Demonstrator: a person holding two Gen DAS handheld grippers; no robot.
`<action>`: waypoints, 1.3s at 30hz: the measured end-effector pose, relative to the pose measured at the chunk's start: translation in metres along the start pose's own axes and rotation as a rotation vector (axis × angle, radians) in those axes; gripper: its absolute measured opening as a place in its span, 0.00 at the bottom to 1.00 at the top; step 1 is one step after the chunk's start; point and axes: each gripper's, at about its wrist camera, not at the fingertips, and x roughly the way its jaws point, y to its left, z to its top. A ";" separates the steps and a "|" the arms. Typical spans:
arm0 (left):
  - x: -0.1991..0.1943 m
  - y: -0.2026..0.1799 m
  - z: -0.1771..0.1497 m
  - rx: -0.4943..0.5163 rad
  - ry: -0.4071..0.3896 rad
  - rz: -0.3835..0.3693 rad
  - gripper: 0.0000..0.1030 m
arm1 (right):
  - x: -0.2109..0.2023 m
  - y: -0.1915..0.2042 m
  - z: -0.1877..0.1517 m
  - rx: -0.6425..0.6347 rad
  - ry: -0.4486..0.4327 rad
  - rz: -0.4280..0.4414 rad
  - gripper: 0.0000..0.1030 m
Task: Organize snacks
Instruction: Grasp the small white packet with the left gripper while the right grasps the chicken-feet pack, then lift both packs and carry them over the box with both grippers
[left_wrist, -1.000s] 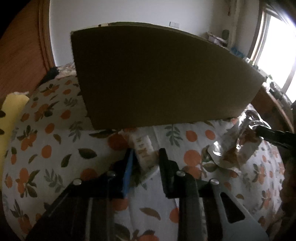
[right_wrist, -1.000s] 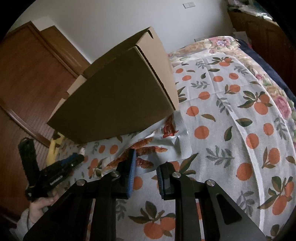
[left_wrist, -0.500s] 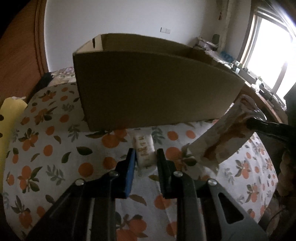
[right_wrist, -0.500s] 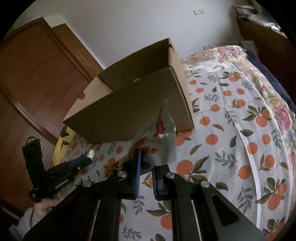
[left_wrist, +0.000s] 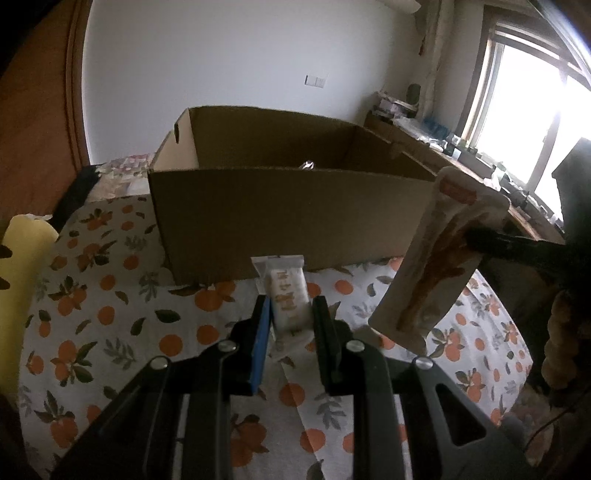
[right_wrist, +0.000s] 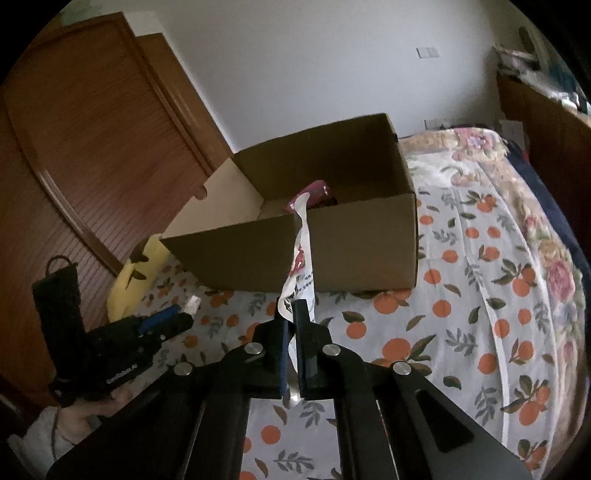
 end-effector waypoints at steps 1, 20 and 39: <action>-0.001 -0.001 0.000 0.001 -0.003 -0.001 0.20 | 0.000 0.002 0.000 -0.009 0.001 -0.006 0.01; -0.037 -0.020 0.037 0.046 -0.097 -0.034 0.20 | -0.030 0.033 0.029 -0.159 -0.051 -0.051 0.00; -0.045 -0.024 0.113 0.110 -0.196 -0.018 0.20 | -0.051 0.065 0.092 -0.267 -0.132 -0.050 0.00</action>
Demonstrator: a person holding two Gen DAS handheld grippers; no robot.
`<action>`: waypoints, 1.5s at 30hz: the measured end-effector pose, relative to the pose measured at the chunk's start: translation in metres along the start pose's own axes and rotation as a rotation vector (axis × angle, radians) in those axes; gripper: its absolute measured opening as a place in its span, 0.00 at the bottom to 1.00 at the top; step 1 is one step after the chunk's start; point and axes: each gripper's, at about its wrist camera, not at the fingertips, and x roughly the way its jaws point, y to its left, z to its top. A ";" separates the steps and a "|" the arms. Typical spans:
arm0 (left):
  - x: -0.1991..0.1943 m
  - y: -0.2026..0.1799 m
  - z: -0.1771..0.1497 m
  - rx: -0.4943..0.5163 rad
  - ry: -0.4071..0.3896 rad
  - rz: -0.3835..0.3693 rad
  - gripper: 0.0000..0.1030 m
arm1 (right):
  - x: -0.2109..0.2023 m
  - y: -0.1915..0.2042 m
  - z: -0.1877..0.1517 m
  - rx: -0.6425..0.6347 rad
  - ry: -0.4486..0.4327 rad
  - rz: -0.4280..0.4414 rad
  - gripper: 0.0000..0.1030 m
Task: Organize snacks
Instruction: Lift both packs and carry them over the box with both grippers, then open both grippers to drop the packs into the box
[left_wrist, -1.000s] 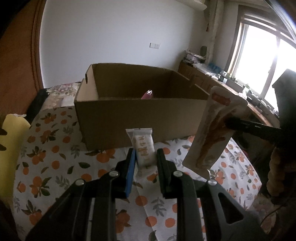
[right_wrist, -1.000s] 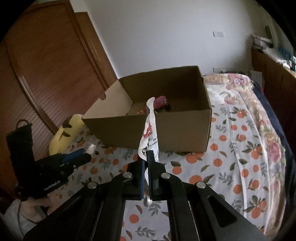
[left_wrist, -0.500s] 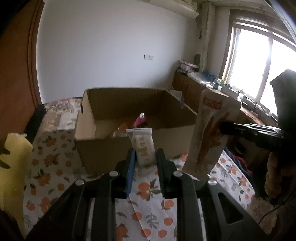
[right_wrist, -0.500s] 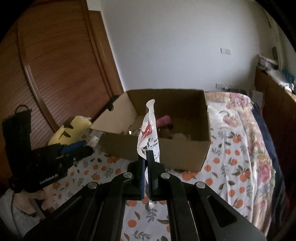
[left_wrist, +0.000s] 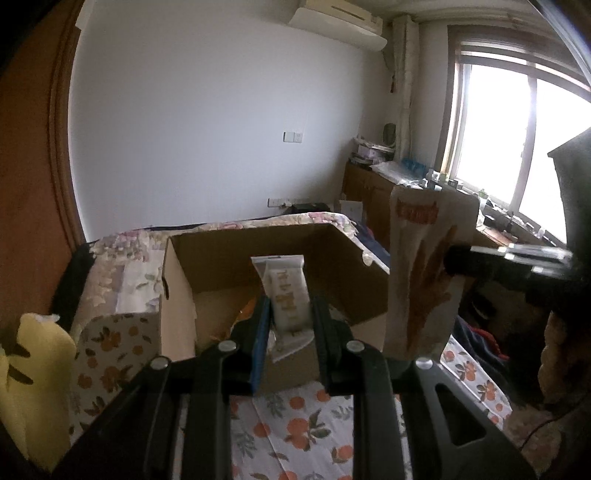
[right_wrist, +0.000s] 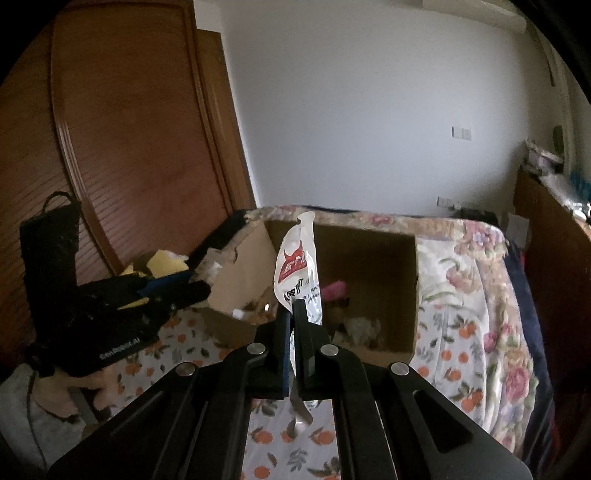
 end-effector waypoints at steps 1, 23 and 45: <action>0.002 0.001 0.002 -0.001 -0.001 0.002 0.20 | 0.002 -0.001 0.005 -0.004 -0.003 -0.004 0.00; 0.093 0.042 0.016 -0.014 0.077 0.042 0.20 | 0.112 -0.026 0.052 0.022 -0.016 0.068 0.00; 0.127 0.035 -0.015 -0.017 0.144 0.064 0.24 | 0.170 -0.079 -0.017 0.165 0.131 0.075 0.00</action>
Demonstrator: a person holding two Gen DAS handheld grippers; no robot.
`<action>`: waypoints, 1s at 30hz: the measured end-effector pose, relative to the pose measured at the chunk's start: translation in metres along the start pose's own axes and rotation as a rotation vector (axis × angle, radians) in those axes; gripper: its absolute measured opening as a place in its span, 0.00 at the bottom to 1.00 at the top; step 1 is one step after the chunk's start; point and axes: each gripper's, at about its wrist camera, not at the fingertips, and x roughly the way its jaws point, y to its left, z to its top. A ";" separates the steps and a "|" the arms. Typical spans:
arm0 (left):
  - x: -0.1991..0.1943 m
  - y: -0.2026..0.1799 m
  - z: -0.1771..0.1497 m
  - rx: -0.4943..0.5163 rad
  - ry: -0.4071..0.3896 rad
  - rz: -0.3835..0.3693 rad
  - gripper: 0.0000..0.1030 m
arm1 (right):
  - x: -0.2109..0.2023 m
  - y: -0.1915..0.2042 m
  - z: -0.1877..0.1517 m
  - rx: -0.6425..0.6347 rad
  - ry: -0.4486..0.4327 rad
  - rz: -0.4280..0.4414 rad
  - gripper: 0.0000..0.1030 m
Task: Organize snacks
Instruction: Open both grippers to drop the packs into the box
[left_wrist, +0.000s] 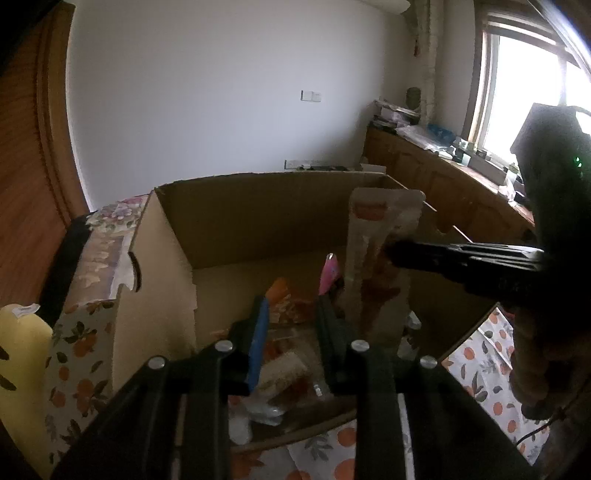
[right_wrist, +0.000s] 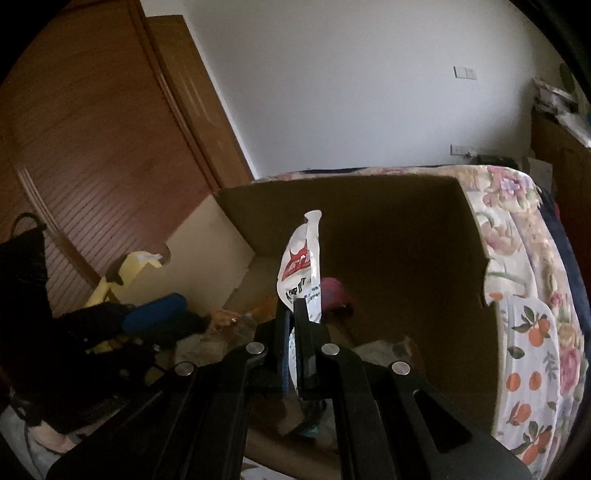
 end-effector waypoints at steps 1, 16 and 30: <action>-0.001 0.000 -0.001 0.001 -0.004 0.005 0.25 | -0.001 -0.004 0.000 0.010 0.000 -0.001 0.01; -0.047 -0.009 -0.019 0.024 -0.067 0.058 0.38 | -0.022 -0.011 -0.017 -0.012 0.019 -0.092 0.21; -0.154 -0.037 -0.035 0.048 -0.180 0.105 0.59 | -0.129 0.029 -0.056 -0.054 -0.113 -0.115 0.61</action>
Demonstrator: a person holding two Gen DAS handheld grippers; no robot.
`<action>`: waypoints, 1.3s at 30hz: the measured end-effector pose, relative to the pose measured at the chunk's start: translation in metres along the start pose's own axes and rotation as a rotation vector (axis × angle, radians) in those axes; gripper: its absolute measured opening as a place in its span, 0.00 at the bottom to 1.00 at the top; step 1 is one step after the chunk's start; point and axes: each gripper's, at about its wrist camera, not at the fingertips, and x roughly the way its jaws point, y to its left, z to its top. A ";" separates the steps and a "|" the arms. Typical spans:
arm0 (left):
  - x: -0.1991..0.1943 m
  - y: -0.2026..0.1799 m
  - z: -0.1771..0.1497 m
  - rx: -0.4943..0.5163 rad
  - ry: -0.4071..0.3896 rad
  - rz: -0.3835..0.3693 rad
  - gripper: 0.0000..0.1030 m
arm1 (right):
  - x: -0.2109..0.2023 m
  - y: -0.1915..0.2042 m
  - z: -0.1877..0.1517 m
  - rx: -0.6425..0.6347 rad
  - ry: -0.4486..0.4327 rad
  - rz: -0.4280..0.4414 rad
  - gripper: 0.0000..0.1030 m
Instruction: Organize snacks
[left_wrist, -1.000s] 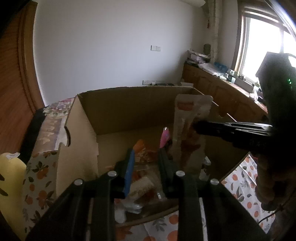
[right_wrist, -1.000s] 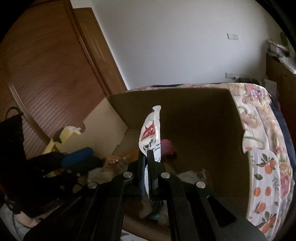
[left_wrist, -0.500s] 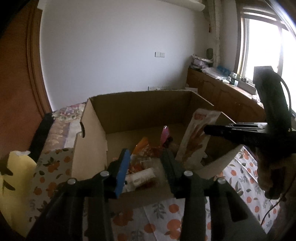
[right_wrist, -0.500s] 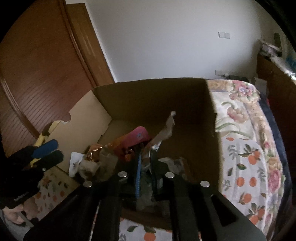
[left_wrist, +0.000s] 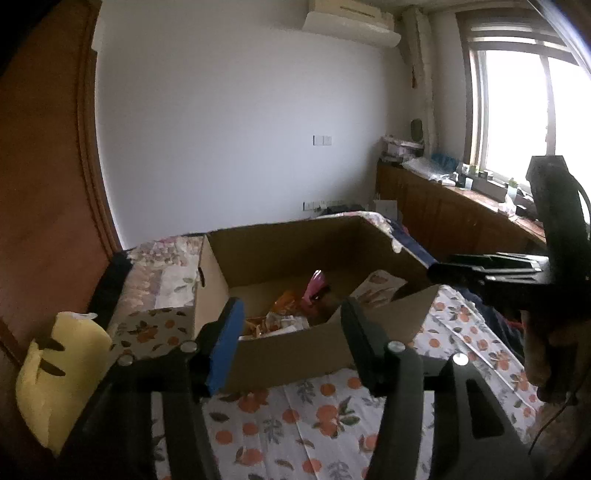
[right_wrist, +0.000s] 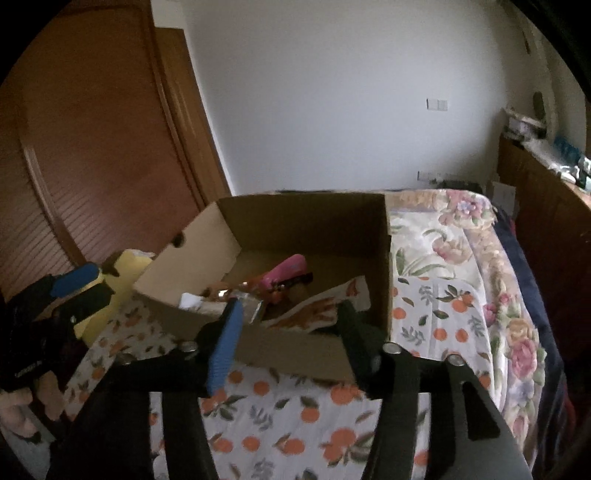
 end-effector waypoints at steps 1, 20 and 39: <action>-0.007 -0.002 -0.001 0.003 -0.006 0.002 0.64 | -0.008 0.003 -0.003 -0.002 -0.007 0.000 0.65; -0.130 -0.034 -0.030 -0.005 -0.151 0.040 0.76 | -0.121 0.055 -0.058 -0.040 -0.116 -0.046 1.00; -0.187 -0.054 -0.105 -0.039 -0.156 0.133 0.76 | -0.190 0.098 -0.137 -0.036 -0.244 -0.168 1.00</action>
